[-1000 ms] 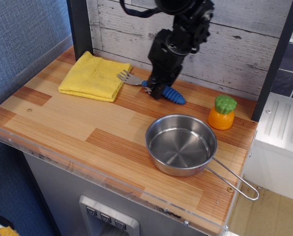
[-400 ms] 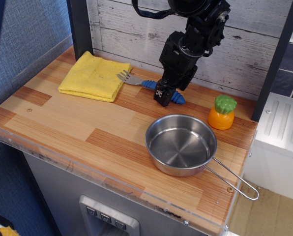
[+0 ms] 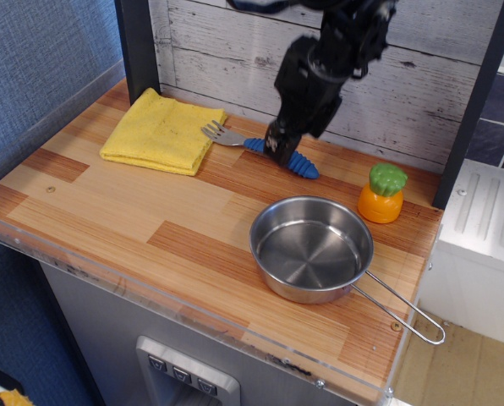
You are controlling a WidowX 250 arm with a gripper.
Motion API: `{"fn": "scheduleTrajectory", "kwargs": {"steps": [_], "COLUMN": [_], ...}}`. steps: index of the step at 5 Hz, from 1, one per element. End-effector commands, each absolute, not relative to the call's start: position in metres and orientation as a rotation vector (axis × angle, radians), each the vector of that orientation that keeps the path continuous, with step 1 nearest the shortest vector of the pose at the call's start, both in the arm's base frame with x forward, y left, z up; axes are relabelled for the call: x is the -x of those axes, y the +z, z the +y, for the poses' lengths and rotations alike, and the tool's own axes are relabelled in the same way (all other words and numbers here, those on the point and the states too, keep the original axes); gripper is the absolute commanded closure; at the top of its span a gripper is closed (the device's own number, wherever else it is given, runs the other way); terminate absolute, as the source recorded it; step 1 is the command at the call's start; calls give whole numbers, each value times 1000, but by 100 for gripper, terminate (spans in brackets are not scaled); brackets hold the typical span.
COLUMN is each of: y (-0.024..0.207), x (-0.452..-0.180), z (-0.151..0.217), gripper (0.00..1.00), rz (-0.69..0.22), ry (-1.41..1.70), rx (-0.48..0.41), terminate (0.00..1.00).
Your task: Put the blue fork in between the cloth and the carrot
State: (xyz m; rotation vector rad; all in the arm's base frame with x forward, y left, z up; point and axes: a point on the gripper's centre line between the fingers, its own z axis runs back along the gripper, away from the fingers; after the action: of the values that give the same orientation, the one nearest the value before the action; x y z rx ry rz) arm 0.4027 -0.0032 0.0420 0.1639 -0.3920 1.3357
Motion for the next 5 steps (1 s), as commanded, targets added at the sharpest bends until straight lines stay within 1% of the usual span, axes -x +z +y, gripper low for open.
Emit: {"fn": "scheduleTrajectory", "kwargs": {"steps": [1,3,5], "y": [126,175,175], "x": [-393,-353,-353], "z": [9,20,20], "gripper": [0,0,0], "rz": [-510,-539,-539], "ry": [1354,1399,1399], "rx": [-86,-26,-26], "terminate": [0,0,0]}}
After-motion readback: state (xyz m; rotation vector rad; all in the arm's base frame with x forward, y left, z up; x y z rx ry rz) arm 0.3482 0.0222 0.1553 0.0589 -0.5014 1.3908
